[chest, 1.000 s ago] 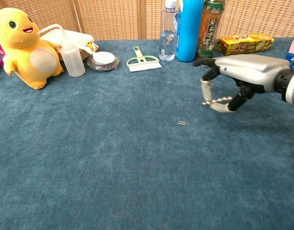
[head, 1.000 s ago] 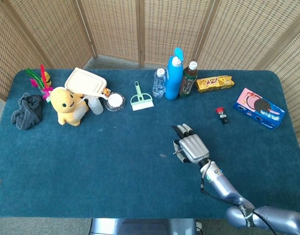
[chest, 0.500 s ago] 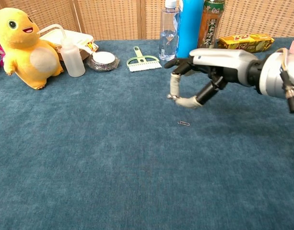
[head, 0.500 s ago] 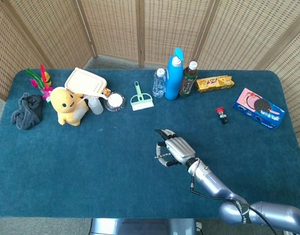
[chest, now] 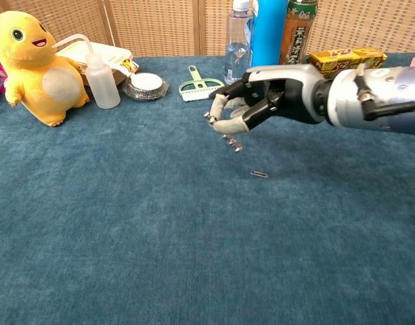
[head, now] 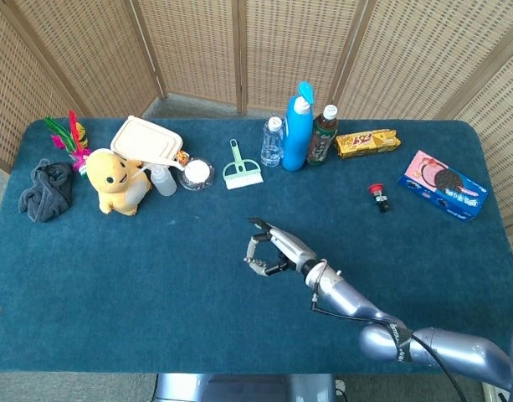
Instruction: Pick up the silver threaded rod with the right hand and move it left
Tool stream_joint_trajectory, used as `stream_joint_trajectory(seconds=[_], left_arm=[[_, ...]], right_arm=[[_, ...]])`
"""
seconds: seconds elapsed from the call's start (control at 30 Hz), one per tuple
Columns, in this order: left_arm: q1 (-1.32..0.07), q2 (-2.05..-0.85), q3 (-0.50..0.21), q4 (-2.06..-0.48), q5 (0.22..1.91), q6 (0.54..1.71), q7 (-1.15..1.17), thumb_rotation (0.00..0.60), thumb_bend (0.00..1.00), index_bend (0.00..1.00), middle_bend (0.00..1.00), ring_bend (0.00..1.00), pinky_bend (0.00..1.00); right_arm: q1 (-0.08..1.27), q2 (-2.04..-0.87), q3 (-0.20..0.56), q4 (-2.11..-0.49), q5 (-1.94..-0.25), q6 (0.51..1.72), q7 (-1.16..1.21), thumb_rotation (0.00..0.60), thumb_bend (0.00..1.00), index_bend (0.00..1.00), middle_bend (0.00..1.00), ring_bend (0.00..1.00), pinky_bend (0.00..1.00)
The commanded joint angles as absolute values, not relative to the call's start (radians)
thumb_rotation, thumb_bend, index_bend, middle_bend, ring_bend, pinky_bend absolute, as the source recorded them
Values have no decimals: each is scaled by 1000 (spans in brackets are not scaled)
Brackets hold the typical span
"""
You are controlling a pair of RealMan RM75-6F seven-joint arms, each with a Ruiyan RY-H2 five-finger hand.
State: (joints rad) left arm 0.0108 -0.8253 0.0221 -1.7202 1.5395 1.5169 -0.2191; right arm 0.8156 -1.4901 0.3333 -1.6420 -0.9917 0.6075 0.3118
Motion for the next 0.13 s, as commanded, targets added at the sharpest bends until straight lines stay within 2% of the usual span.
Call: stream_joint_trajectory(seconds=[0.03, 0.13], left_arm=[[12, -825, 22, -1719, 1538, 1518, -223, 600, 366, 0, 0, 0, 46], [13, -824, 22, -1717, 1536, 1519, -229, 600, 366, 0, 0, 0, 46]], right_arm=[[835, -1509, 339, -1611, -965, 584, 329, 600, 526, 672, 51, 0, 0], [842, -1523, 337, -1589, -950, 582, 334, 600, 527, 674, 51, 0, 0]])
